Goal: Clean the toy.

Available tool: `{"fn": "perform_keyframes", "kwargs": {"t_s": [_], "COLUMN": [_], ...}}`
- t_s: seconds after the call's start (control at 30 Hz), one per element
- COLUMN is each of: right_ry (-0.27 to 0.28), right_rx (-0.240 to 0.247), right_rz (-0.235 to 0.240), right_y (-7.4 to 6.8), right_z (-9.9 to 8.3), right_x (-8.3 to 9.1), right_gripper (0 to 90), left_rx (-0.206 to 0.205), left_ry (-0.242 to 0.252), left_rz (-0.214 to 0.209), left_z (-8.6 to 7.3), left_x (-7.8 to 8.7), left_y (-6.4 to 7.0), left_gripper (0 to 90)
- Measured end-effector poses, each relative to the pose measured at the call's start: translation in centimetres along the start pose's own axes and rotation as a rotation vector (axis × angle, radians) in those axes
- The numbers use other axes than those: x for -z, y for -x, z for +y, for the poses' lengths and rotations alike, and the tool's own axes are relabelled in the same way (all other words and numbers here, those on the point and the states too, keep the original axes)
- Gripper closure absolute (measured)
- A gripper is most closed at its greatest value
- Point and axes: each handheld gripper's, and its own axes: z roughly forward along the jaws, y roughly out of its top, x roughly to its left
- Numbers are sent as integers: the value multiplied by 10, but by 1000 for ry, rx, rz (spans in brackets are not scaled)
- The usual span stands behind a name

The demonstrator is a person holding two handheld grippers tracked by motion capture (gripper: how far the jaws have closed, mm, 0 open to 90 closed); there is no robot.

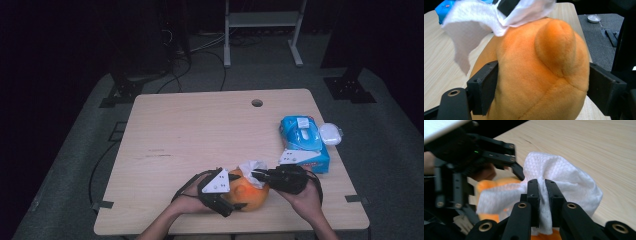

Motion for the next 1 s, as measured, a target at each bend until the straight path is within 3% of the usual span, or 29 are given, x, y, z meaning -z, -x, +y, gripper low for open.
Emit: {"fn": "perform_keyframes", "kwargs": {"t_s": [0.13, 0.17, 0.27, 0.4, 0.63, 0.7, 0.8, 0.9, 1.0], "right_ry": [25, 21, 10, 6, -14, -4, 34, 16, 4], "right_rx": [37, 56, 92, 63, 13, -17, -25, 9, -10], "right_rz": [109, 113, 89, 50, -80, -92, -48, -41, -45], "right_y": [-19, -24, -30, -13, 16, 22, 17, 11, 17], "right_z": [7, 9, 12, 5, -7, -10, -6, -4, -8], "right_x": [-5, -6, -6, -3, 15, 20, 23, 18, 16], "right_gripper": [822, 821, 822, 822, 822, 821, 821, 821, 820], "left_rx": [34, 42, 64, 106, 158, 167, 181, 186, 196], "left_ry": [6, 9, 16, 31, 47, 54, 56, 52, 60], "left_rz": [15, 19, 15, 6, -3, -3, 0, 0, -1], "left_z": [1, 1, -1, -5, -10, -10, -11, -13, -14], "left_x": [-1, -1, 0, 4, 9, 9, 10, 13, 14], "left_y": [-1, -1, -4, -10, -19, -20, -22, -24, -25], "left_gripper": [182, 182, 184, 187, 187, 187, 187, 187, 187]}}
